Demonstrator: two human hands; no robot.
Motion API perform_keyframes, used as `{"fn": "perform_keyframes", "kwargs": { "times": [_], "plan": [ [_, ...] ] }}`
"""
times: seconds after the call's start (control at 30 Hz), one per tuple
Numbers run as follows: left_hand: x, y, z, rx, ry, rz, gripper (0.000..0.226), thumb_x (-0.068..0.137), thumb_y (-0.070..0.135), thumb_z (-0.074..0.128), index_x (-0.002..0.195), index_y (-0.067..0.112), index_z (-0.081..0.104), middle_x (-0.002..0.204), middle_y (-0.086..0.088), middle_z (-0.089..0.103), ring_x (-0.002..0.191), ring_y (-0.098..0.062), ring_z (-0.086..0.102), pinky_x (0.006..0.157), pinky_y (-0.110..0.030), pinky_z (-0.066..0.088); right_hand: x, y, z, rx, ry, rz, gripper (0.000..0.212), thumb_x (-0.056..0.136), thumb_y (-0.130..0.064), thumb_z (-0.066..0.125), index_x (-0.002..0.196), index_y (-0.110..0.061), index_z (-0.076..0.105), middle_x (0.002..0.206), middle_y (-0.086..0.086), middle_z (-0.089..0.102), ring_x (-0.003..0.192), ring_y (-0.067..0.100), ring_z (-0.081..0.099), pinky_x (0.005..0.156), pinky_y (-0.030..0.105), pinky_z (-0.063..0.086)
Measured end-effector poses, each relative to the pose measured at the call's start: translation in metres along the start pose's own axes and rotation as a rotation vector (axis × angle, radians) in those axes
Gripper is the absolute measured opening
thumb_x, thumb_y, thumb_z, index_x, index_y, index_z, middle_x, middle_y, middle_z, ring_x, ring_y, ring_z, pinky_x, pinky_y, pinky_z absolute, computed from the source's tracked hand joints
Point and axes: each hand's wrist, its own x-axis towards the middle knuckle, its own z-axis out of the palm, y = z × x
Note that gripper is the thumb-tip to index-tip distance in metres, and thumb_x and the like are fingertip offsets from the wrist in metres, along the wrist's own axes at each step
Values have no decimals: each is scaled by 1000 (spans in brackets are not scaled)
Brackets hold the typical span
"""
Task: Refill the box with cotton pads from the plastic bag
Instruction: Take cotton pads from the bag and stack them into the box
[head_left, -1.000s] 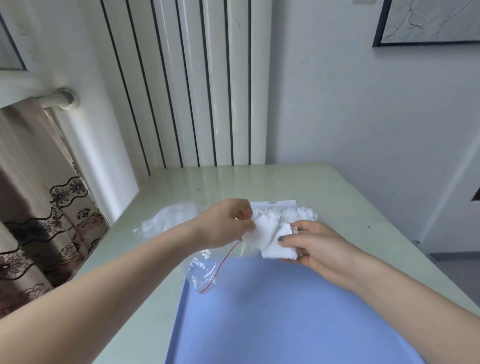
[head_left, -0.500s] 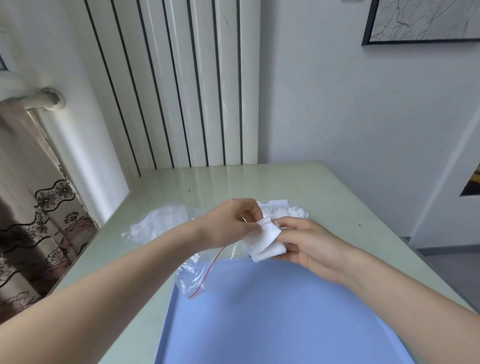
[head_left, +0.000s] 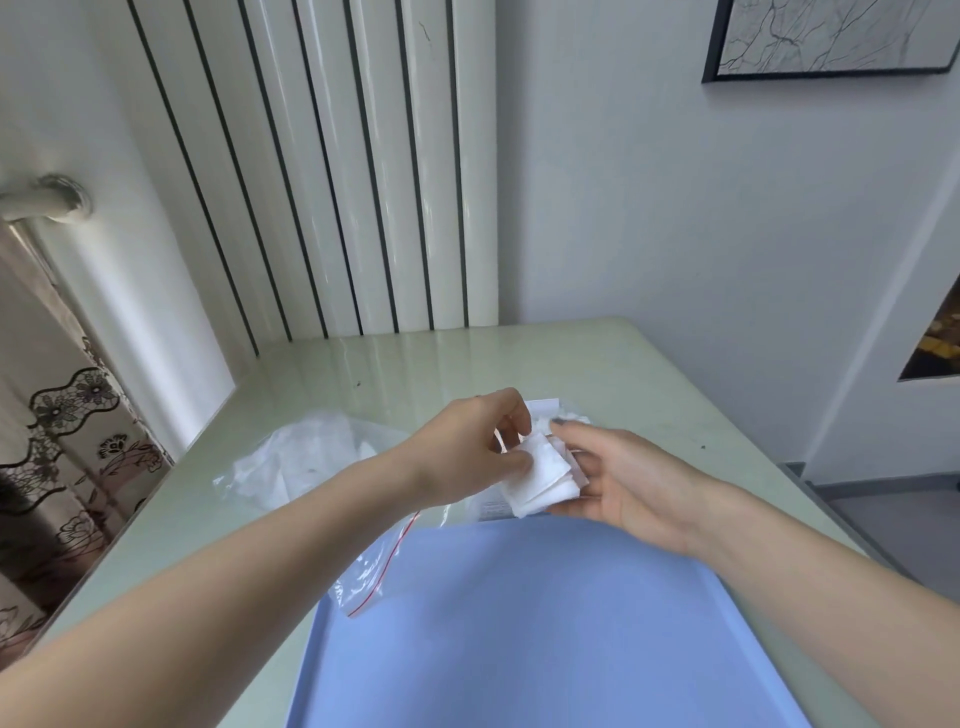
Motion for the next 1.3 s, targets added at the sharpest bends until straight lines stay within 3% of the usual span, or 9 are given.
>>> {"fn": "perform_keyframes", "kwargs": {
  "times": [0.2,0.3,0.47,0.57,0.63,0.9,1.07,1.17,1.3],
  "plan": [
    [16,-17,1,182,93,-93,30,92,38,59,114,20,49,108,3,59,86,-14,57,77,-29,47,18,-5,-17,-280,292,-57,20,89,-4,63,108,-1,66,111,23,71,96,27,71,86,42,60],
    [14,-31,-1,311,-68,-182,49,89,44,59,131,27,41,124,0,47,99,-19,52,88,-34,45,31,-20,-28,-385,431,-61,23,87,-5,62,110,0,59,106,19,71,96,29,72,79,40,61],
    [11,-40,13,447,-202,-77,54,82,50,64,128,45,38,144,-4,24,121,-25,42,101,-36,38,48,-34,-24,-659,394,-48,18,83,-8,60,101,-8,63,97,11,71,77,20,69,57,27,55],
    [12,-42,18,503,-212,19,38,89,47,58,124,49,44,151,-1,16,139,-23,21,112,-40,26,58,-33,-18,-759,352,-26,19,80,-9,61,99,-11,63,98,11,69,82,23,71,61,30,59],
    [14,-45,20,467,-252,16,32,92,43,55,123,50,47,150,0,17,139,-22,21,110,-41,31,65,-30,-14,-896,335,-7,20,78,-12,62,98,-12,61,99,8,67,87,26,70,73,38,62],
    [16,-57,22,409,-260,8,25,96,38,54,120,40,52,144,0,21,134,-22,30,102,-36,40,70,-28,8,-1657,286,-136,24,85,-3,51,108,-7,50,86,5,49,83,32,55,54,31,37],
    [15,-62,23,368,-218,9,28,93,35,57,120,40,53,141,0,25,132,-20,31,97,-36,44,81,-15,24,-1458,252,-73,26,86,-21,63,110,-13,54,104,7,62,84,25,62,72,29,46],
    [15,-64,24,336,-152,-45,33,87,39,63,117,38,50,136,0,26,125,-20,32,90,-34,46,87,-5,18,-1242,294,0,19,83,-14,62,97,-18,49,90,0,56,66,17,56,57,24,42],
    [17,-64,23,326,-71,-128,47,76,44,73,113,34,46,124,1,31,109,-23,40,84,-35,49,83,2,14,-1292,289,-41,16,85,-19,65,92,-24,52,79,-7,52,71,18,53,52,23,34]
  ]
}}
